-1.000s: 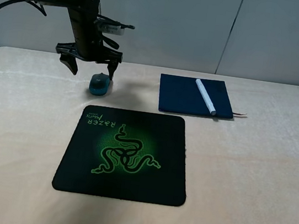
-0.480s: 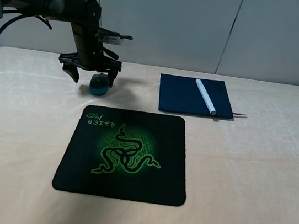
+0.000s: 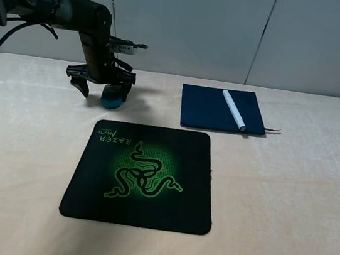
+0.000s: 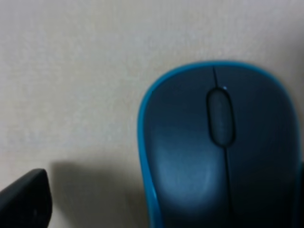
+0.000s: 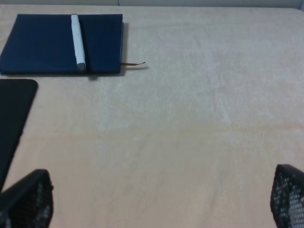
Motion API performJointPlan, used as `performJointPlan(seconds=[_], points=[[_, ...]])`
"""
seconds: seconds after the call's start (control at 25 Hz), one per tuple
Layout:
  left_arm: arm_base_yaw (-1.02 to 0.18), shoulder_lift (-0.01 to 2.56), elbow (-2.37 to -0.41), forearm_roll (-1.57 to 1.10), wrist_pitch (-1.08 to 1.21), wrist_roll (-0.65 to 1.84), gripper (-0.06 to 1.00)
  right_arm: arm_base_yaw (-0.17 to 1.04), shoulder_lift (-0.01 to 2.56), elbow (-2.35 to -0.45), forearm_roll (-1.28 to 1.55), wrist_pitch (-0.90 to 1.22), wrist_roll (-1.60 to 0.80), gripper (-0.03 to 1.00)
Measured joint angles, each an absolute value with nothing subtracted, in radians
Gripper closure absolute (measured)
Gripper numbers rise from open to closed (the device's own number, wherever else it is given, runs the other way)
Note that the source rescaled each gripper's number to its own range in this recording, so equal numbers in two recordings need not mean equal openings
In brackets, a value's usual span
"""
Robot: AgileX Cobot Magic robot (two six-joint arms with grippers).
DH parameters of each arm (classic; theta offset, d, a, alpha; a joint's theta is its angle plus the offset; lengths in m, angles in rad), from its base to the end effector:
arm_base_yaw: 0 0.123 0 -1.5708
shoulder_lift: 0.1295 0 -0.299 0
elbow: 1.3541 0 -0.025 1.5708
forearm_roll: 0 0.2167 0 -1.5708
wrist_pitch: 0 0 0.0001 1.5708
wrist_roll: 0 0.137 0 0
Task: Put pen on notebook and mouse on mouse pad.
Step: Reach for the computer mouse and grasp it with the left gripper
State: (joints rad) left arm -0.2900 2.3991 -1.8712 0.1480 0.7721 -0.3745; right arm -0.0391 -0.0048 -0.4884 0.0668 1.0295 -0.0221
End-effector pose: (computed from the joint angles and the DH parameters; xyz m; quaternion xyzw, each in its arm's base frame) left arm 0.4827 -0.1293 0.0978 0.0015 0.9823 -0.0010 0.1875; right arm -0.0056 0.0081 0.2406 0.0065 0.8463 0.0171 0.5324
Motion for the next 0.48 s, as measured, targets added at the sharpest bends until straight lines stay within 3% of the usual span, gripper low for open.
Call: performJointPlan(seconds=[0.08,0.16,0.36,0.48], points=[[-0.29,2.399,-1.871,0.147,0.769,-0.374,0.08,-0.039,-0.005,-0.488,0.067,1.029,-0.022,-0.03],[-0.29,2.399,-1.872,0.146,0.768,-0.374,0.22,-0.039,-0.005,-0.488,0.067,1.029,-0.022,-0.03],[-0.29,2.399,-1.872,0.145,0.765,-0.374,0.94,-0.039,-0.005,-0.488,0.067,1.029,-0.022,-0.03],[-0.29,2.399,-1.872,0.145,0.765,-0.373,0.94,-0.039,-0.005,-0.488,0.067,1.029,-0.022,-0.03]])
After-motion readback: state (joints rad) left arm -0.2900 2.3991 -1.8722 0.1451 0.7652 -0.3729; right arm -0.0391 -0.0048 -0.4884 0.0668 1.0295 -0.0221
